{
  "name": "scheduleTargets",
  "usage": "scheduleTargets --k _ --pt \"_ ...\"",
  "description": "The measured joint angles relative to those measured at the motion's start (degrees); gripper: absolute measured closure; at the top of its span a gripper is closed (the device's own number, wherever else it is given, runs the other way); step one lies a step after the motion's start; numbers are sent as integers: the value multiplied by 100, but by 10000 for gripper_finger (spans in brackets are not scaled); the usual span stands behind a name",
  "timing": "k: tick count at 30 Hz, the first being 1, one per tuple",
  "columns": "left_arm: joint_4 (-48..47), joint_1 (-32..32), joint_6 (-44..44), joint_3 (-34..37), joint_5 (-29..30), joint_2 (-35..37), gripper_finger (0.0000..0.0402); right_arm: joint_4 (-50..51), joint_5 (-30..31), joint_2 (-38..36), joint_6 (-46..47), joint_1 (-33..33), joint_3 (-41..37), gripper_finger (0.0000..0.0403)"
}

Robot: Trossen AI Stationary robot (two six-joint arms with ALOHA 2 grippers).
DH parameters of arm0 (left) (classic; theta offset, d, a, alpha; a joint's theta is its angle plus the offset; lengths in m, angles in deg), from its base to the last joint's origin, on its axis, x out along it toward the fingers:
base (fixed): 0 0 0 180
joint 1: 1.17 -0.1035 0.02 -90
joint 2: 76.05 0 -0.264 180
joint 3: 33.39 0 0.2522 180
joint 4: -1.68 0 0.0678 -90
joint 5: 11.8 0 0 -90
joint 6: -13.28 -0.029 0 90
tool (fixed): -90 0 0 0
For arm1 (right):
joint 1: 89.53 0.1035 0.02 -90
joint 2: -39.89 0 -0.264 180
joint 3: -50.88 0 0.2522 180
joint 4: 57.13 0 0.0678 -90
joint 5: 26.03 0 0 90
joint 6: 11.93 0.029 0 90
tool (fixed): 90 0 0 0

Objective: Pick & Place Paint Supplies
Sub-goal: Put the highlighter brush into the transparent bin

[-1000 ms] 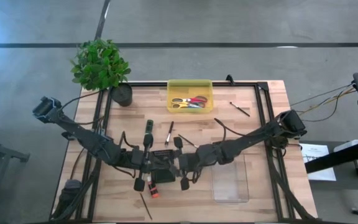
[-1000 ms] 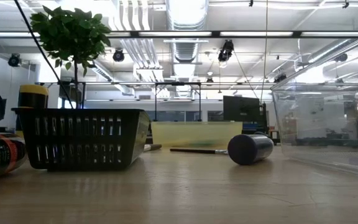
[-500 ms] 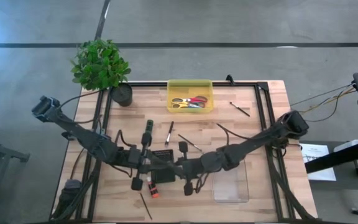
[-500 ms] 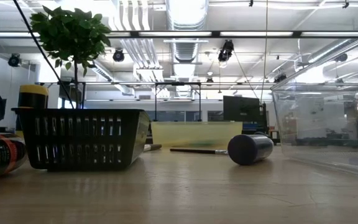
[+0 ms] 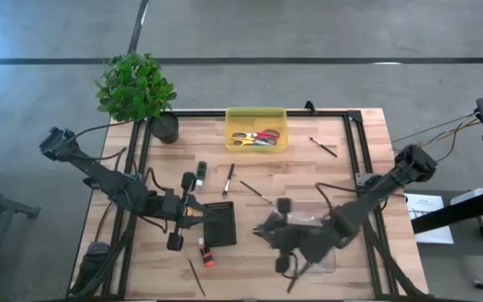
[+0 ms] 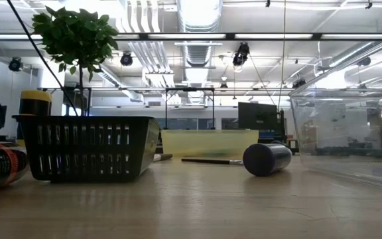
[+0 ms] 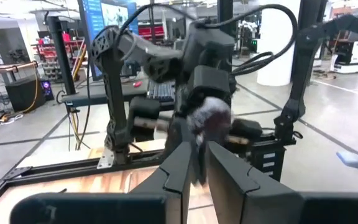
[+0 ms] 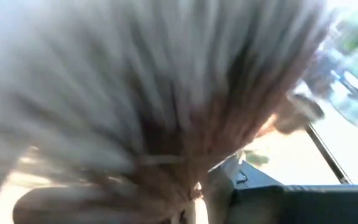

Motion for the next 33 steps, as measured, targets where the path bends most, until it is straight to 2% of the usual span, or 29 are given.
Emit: scheduleTargets --k 3,7,11,14,21,26,31,33 --pt "-134 -1 -9 0 2 -3 341 1192 719 -203 1020 479 0 382" --pt "-245 -2 -186 2 15 -75 341 2886 1397 -400 2932 1187 0 382" --pt "-239 -13 -478 4 15 -174 341 4123 1750 -450 4646 1784 0 382" --pt "-227 -13 -622 4 14 -315 341 4655 1779 -392 5440 2029 0 382" --pt "-227 -24 -751 4 13 -818 341 5197 1684 -168 6119 2091 -2 382" --pt "-245 -24 -720 7 14 -1002 341 5239 1213 -16 6354 2033 -155 382" --pt "-413 -24 -596 17 13 -1005 341 5196 596 121 6866 1917 -643 382" --pt "-423 -24 -545 17 13 -1005 341 5019 554 119 6955 1901 -858 382"
